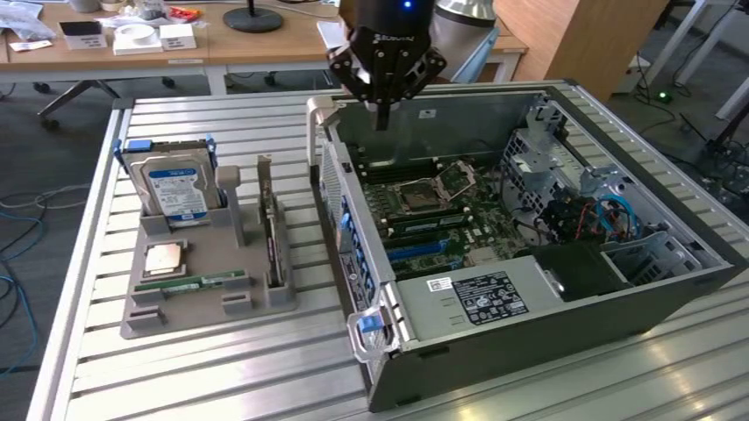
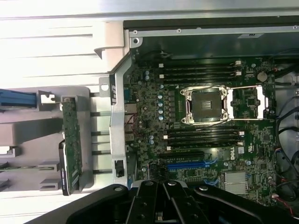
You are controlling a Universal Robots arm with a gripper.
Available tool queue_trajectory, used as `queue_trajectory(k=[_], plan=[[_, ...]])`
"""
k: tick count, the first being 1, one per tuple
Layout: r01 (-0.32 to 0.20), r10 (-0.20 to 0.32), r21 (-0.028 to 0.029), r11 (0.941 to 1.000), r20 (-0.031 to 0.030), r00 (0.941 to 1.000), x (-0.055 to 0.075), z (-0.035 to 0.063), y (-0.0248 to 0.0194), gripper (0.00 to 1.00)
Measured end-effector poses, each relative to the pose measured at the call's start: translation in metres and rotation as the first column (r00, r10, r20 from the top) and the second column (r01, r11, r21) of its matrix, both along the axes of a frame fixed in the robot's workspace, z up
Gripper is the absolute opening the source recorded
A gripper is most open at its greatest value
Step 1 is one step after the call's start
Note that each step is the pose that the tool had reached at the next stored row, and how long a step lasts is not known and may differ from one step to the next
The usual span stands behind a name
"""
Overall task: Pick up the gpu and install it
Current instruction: 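Reach for the gpu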
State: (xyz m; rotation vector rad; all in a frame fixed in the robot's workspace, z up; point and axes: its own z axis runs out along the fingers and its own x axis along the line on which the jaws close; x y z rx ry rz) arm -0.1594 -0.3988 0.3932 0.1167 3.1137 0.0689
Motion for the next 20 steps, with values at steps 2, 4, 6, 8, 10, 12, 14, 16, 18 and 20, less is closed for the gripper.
queue_trajectory(k=[2, 4, 6, 8, 10, 12, 14, 16, 18, 20], plan=[[0.000, 0.000, -0.0001, 1.0000, 0.0000, 1.0000, -0.001, 0.0000, 0.0000, 0.11], [0.000, 0.000, 0.0000, 1.0000, 0.0000, 1.0000, -0.001, 0.0000, 0.0000, 0.11], [0.000, 0.000, 0.0000, 1.0000, 0.0000, 1.0000, -0.002, 0.0000, 0.0000, 0.11], [0.000, 0.000, 0.0000, 1.0000, 0.0000, 1.0000, -0.002, 0.0000, 0.0000, 0.11], [0.000, 0.000, 0.0000, 1.0000, 0.0000, 1.0000, -0.003, 0.0000, 0.0000, 0.11], [0.000, 0.000, -0.0001, 1.0000, -0.0001, 1.0000, -0.004, 0.0000, 0.0000, 0.11], [0.000, 0.000, -0.0001, 1.0000, 0.0000, 1.0000, -0.006, 0.0000, 0.0000, 0.11], [0.000, 0.000, -0.0001, 1.0000, -0.0001, 1.0000, -0.008, 0.0000, 0.0000, 0.11], [0.000, 0.000, 0.0000, 1.0000, 0.0000, 1.0000, -0.009, -0.0001, 0.0000, 0.11], [0.000, 0.000, 0.0000, 1.0000, 0.0000, 1.0000, -0.011, -0.0001, 0.0000, 0.11]])
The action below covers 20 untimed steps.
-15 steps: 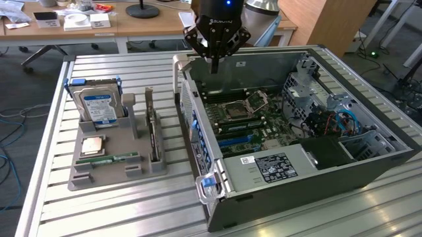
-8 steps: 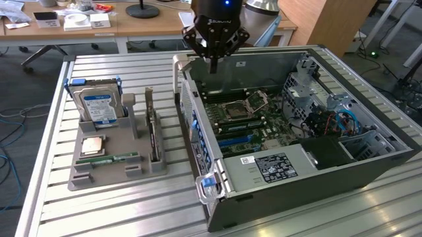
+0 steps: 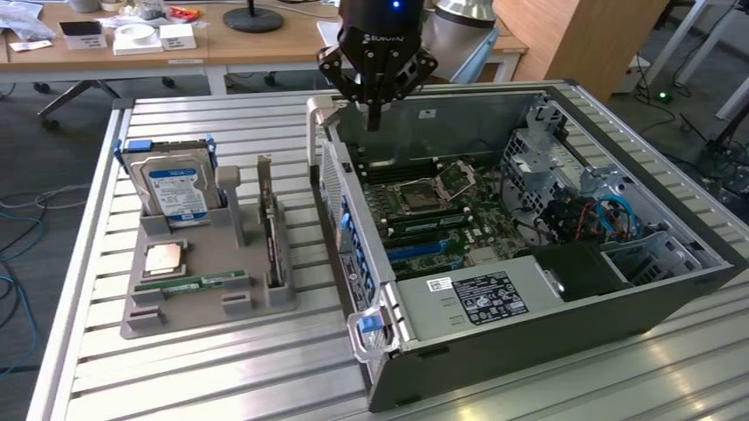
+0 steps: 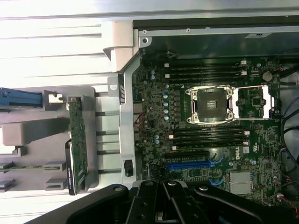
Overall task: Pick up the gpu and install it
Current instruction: 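Reach for the gpu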
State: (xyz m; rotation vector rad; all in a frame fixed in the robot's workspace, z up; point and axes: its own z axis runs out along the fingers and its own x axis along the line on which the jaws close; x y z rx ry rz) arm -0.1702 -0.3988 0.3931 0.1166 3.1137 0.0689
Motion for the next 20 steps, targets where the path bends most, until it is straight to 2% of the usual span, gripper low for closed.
queue_trajectory(k=[20], plan=[[0.000, 0.000, 0.0000, 1.0000, 0.0001, 1.0000, -0.015, -0.0001, 0.0000, 0.11]])
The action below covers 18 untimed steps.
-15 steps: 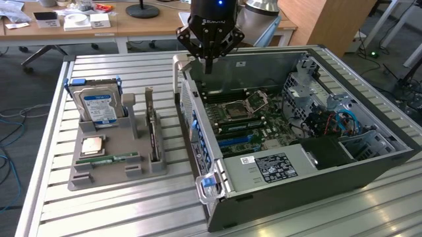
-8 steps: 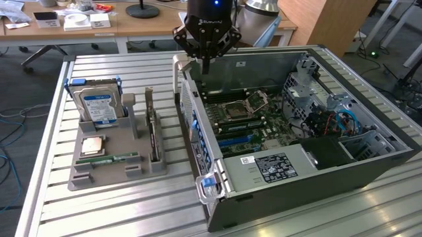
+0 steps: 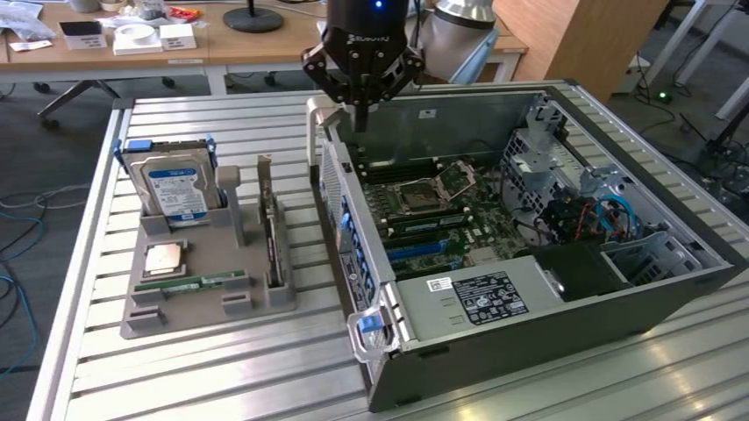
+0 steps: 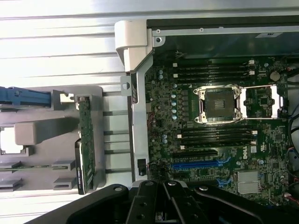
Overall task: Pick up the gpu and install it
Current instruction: 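Reach for the gpu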
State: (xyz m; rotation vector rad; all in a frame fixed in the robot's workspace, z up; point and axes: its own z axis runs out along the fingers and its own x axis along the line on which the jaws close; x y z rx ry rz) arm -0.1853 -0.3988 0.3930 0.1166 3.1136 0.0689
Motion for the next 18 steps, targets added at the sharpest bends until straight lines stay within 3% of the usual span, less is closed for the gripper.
queue_trajectory(k=[18], plan=[[0.000, 0.000, 0.0000, 1.0000, 0.0000, 1.0000, -0.026, -0.0004, 0.0000, 0.11]])
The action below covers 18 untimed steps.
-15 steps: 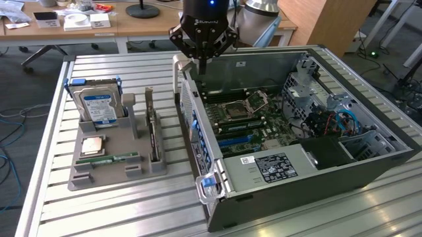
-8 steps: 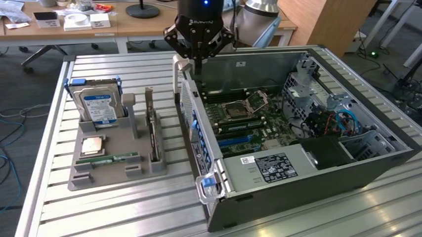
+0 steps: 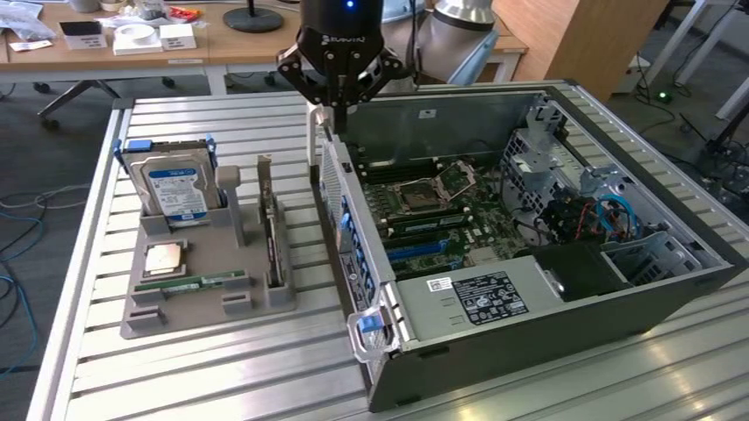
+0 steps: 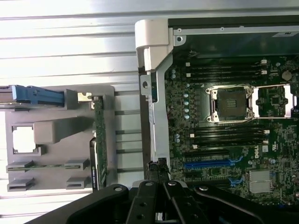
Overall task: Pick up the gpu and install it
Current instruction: 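Reach for the gpu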
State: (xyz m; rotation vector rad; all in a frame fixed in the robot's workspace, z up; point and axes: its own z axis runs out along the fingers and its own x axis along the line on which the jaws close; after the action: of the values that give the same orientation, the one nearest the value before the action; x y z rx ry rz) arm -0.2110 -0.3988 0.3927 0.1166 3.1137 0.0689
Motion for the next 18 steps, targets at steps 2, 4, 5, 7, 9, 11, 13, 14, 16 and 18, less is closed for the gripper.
queue_trajectory(k=[2, 4, 5, 7, 9, 11, 13, 14, 16, 18], plan=[[0.000, 0.000, 0.0000, 1.0000, 0.0000, 1.0000, -0.004, -0.0001, 0.0000, 0.11], [0.000, 0.000, 0.0000, 1.0000, 0.0000, 1.0000, -0.008, -0.0002, 0.0001, 0.11], [0.000, 0.000, -0.0001, 1.0000, 0.0000, 1.0000, -0.010, -0.0002, 0.0002, 0.11], [0.000, 0.000, 0.0000, 1.0000, -0.0001, 1.0000, -0.013, -0.0002, 0.0002, 0.11], [0.000, 0.000, 0.0000, 1.0000, 0.0000, 1.0000, -0.017, -0.0004, 0.0003, 0.11], [0.000, 0.000, 0.0000, 1.0000, 0.0000, 1.0000, -0.020, -0.0004, 0.0004, 0.11], [0.000, 0.000, 0.0000, 1.0000, 0.0000, 1.0000, -0.023, -0.0005, 0.0004, 0.11], [0.000, 0.000, 0.0000, 1.0000, 0.0000, 1.0000, -0.025, -0.0005, 0.0005, 0.11], [0.000, 0.000, 0.0000, 1.0000, 0.0000, 1.0000, -0.028, -0.0006, 0.0005, 0.11], [0.000, 0.000, 0.0000, 1.0000, 0.0000, 1.0000, -0.032, -0.0007, 0.0006, 0.11]])
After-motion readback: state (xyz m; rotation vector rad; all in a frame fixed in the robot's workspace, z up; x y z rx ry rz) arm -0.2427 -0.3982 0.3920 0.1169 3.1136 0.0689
